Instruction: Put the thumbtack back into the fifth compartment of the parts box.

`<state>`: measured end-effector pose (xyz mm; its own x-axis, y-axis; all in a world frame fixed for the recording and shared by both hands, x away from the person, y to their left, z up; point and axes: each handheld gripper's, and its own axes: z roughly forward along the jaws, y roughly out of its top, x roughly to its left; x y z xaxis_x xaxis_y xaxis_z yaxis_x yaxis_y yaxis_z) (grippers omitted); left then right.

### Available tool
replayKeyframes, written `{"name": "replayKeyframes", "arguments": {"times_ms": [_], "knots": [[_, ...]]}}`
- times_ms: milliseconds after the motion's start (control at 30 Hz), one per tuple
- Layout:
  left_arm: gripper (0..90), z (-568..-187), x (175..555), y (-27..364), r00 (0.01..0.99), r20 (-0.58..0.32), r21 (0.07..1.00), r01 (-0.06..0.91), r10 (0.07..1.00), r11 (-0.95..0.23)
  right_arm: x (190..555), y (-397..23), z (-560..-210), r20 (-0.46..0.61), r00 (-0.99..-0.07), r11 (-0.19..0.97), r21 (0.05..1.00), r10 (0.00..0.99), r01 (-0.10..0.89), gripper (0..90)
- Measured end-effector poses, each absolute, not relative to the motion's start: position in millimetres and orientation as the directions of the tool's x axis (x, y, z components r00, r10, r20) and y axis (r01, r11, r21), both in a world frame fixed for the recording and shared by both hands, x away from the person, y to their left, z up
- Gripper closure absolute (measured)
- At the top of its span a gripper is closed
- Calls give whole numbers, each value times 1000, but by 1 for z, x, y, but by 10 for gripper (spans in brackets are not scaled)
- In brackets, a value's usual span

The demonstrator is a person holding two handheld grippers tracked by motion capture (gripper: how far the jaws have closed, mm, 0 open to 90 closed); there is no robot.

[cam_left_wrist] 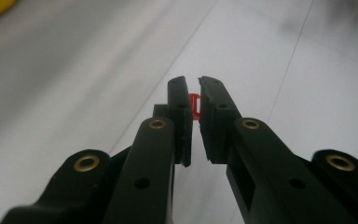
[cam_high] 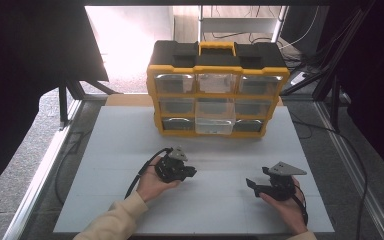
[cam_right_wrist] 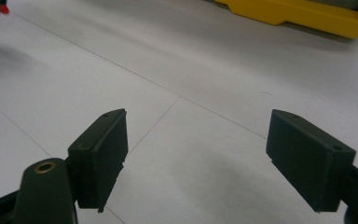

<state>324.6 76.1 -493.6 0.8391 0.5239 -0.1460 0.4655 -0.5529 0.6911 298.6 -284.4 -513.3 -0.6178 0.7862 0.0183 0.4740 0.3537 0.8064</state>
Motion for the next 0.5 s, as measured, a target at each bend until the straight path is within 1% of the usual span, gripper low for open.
{"name": "replayKeyframes", "arguments": {"times_ms": [200, 367, 500], "knots": [[823, -479, 325, 85, 830, -158, 738, 460, 536, -495, 299, -285, -513, 19, -617, 353, 807, 787, 474, 210], [822, -464, 325, 92, 828, -145, 774, 436, 542, -459, 299, -285, -513, 20, -617, 352, 807, 786, 474, 210], [822, -448, 326, 97, 820, -158, 805, 430, 550, -409, 299, -285, -513, 17, -618, 354, 807, 786, 473, 210]]}}
